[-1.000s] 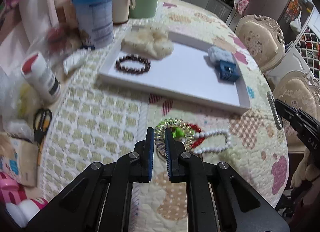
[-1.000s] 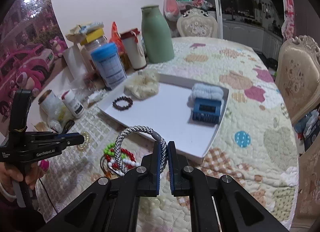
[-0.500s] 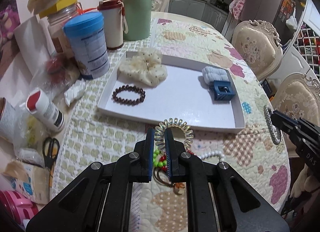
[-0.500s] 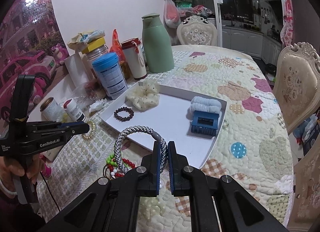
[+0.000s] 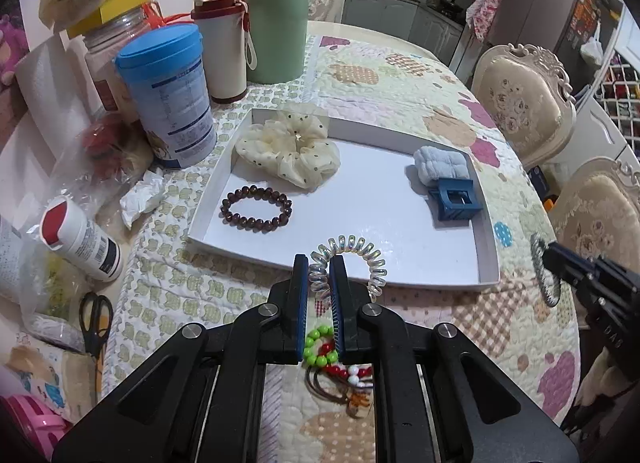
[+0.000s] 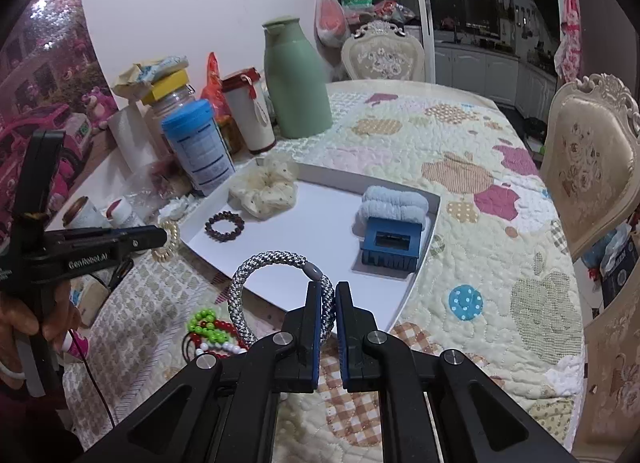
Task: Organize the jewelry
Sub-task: 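Carry the spiral coil and braided bangle over the white tray with both tools, then lower both items into the tray and open both tools, then move both tools back to the green, red and white bead bracelets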
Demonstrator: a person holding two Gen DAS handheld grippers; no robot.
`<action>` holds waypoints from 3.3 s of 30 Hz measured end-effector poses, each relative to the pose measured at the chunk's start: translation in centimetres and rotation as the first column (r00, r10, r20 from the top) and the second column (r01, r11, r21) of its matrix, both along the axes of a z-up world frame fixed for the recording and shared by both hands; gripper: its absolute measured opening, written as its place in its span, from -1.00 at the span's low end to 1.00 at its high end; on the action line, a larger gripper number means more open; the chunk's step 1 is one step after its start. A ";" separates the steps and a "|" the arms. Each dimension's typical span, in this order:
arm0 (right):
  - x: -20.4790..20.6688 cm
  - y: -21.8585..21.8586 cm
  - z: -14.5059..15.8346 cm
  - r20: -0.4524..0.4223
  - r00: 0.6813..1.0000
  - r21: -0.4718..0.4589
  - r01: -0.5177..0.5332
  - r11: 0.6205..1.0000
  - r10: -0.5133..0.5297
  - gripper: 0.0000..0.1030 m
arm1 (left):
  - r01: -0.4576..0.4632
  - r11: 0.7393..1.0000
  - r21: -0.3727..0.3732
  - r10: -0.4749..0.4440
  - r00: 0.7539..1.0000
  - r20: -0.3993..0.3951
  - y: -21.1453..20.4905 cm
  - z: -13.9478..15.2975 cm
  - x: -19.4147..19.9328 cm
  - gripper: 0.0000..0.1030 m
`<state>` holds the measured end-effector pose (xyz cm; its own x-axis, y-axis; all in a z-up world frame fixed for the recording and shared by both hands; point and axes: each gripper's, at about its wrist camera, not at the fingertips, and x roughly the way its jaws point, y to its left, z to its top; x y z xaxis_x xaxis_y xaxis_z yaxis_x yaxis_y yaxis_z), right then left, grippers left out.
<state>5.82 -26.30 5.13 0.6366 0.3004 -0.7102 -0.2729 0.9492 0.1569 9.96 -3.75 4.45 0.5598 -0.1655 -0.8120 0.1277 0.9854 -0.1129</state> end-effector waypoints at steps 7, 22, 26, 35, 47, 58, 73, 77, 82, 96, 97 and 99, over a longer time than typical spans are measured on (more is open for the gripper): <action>2.2 -0.2 -2.1 -0.048 0.999 -0.004 0.001 1.000 -0.001 -0.88 | -0.023 1.000 -0.005 0.022 0.999 -0.038 -0.3 -1.1 2.4 -0.82; 6.9 -0.6 -5.7 -0.118 0.993 -0.015 0.003 1.000 -0.005 -0.88 | -0.016 0.999 0.037 0.020 0.995 -0.097 -3.1 -4.3 7.0 -0.82; 7.9 -0.5 -6.7 -0.136 0.991 -0.024 0.000 1.000 -0.003 -0.88 | -0.014 0.999 0.048 0.019 0.994 -0.111 -3.7 -5.1 8.0 -0.82; 9.3 -0.5 -8.4 -0.159 0.987 -0.050 -0.006 0.999 -0.002 -0.88 | -0.021 0.998 0.054 0.029 0.987 -0.158 -4.1 -7.5 9.6 -0.82; 9.7 0.1 -9.7 -0.169 0.986 -0.117 -0.017 0.993 -0.003 -0.88 | -0.022 0.998 0.057 0.033 0.979 -0.200 -4.2 -9.4 10.2 -0.82; 9.0 0.3 -9.5 -0.170 0.985 -0.099 -0.011 0.995 -0.006 -0.68 | -0.029 0.997 0.072 0.043 0.979 -0.201 -4.0 -9.6 9.9 -0.33; 4.6 0.2 -5.0 -0.112 0.993 0.038 0.036 0.999 -0.032 -0.47 | -0.044 0.995 0.092 0.052 0.995 -0.087 -3.2 -4.8 5.7 -0.25; 2.4 1.0 -3.5 -0.090 0.996 0.056 0.027 0.998 -0.022 -0.33 | -0.072 0.994 0.085 0.076 0.996 -0.051 -2.3 -3.5 3.2 -0.25; -0.3 2.3 -2.1 -0.068 0.998 0.052 0.010 0.999 -0.007 -0.31 | -0.088 0.989 0.116 0.091 0.996 -0.021 -1.4 -2.5 -0.3 -0.25; -6.2 5.2 0.6 -0.028 0.999 0.006 -0.031 1.000 0.031 -0.30 | -0.096 0.986 0.138 0.091 0.995 0.040 1.0 -0.9 -7.9 -0.25; -6.4 5.3 0.7 -0.025 0.999 0.005 -0.033 0.999 0.033 -0.30 | -0.097 0.986 0.137 0.092 0.995 0.043 1.1 -0.8 -8.2 -0.25; -7.0 5.6 1.0 -0.016 0.999 0.002 -0.035 0.999 0.035 -0.30 | -0.098 0.986 0.132 0.092 0.994 0.051 1.3 -0.4 -8.9 -0.25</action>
<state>-1.16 -20.69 6.12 0.6147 0.3234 -0.7194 -0.3030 0.9389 0.1632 1.08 -2.49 4.04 0.6041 -0.0016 -0.7969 0.0352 0.9991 0.0246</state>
